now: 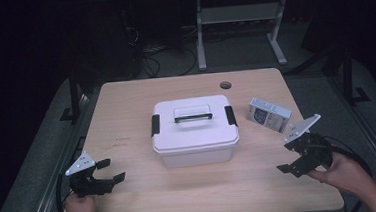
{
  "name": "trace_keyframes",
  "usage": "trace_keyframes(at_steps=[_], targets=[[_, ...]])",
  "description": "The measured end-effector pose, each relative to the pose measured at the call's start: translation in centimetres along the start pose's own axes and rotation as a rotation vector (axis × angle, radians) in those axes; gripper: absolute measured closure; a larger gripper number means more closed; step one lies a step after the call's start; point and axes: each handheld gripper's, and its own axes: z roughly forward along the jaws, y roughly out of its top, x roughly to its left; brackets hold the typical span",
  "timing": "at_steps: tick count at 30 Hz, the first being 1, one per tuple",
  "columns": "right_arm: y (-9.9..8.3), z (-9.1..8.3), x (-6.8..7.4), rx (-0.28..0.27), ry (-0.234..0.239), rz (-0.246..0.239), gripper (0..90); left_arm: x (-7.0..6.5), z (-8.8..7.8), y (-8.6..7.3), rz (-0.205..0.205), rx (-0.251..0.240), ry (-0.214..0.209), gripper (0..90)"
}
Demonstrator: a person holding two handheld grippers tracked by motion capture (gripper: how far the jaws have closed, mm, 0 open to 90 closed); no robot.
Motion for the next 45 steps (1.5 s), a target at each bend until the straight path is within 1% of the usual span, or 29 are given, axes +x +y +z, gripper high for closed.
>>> trace_keyframes(at_steps=[2, 10, 13, 24, 33, 45], targets=[[0.3, -0.2, -0.1, 0.001, 0.004, -0.009, 22.8, 0.0, 0.1, 0.0, 0.004, 0.006, -0.003, 15.6], [1.6, -0.8, -0.4, 0.010, 0.006, -0.035, 22.9, 0.1, 0.0, 0.0, 0.001, 0.000, -0.001, 15.5], [1.9, -0.9, -0.4, 0.015, 0.006, -0.040, 22.9, 0.1, 0.0, 0.0, 0.001, 0.003, -0.001, 15.6], [4.0, -1.7, -0.8, 0.031, 0.012, -0.062, 23.3, 0.1, 0.1, 0.0, -0.002, 0.006, 0.001, 15.6], [5.2, -1.8, -0.6, 0.050, 0.011, -0.085, 23.3, 0.2, 0.0, -0.1, -0.009, 0.003, 0.003, 15.5], [6.6, -2.2, -0.5, 0.057, 0.007, -0.111, 23.4, 0.3, 0.1, -0.1, -0.007, 0.010, -0.002, 15.6]])
